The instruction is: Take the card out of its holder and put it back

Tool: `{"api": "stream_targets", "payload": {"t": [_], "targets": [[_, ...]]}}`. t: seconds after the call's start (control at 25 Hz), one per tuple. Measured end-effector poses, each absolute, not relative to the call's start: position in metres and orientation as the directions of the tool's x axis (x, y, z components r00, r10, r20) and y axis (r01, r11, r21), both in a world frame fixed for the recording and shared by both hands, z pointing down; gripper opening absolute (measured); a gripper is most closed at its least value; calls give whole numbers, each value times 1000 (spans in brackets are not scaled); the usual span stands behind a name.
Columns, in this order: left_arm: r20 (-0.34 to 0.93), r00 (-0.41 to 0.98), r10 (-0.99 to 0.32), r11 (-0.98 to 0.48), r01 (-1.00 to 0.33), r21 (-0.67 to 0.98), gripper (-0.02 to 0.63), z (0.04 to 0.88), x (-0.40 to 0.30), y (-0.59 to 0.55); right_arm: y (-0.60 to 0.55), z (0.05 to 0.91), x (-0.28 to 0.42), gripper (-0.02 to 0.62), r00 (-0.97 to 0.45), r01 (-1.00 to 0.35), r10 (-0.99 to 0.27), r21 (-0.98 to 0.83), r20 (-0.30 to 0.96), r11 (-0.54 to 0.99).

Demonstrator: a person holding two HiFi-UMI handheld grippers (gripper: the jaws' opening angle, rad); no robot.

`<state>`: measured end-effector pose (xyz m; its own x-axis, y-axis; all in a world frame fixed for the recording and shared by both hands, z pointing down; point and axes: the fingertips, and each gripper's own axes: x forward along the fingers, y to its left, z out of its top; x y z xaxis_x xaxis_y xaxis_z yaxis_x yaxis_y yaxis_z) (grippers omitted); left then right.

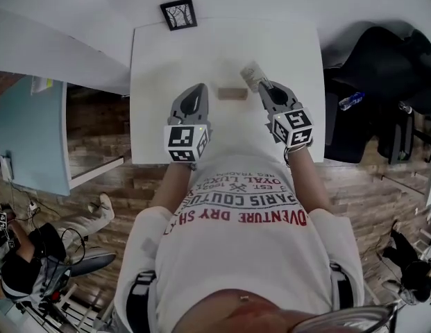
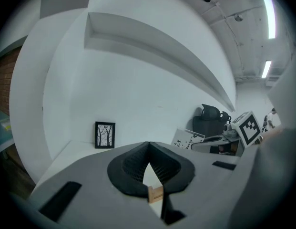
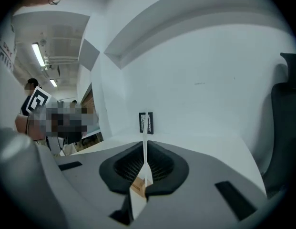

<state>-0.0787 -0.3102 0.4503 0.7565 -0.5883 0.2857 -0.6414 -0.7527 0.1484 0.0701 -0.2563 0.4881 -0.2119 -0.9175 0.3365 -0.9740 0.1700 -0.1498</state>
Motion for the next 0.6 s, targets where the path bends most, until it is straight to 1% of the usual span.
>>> {"api": "stream_targets", "payload": {"t": [0.16,0.44,0.6], "targets": [[286,769,-571,-766,-625,152,25,452,-78,-306,-252,487,69,35,-181,-980,-925,-143,333,141],[283,762,-582,-754,-637,164,25,447,-83,-304,-249,478,66,35,-185,-981,-935,-119,303,155],[299,752,-587,-764,-637,103,25,447,-82,-301,-248,476,67,35,-193,-979,-935,-126,298,163]]}}
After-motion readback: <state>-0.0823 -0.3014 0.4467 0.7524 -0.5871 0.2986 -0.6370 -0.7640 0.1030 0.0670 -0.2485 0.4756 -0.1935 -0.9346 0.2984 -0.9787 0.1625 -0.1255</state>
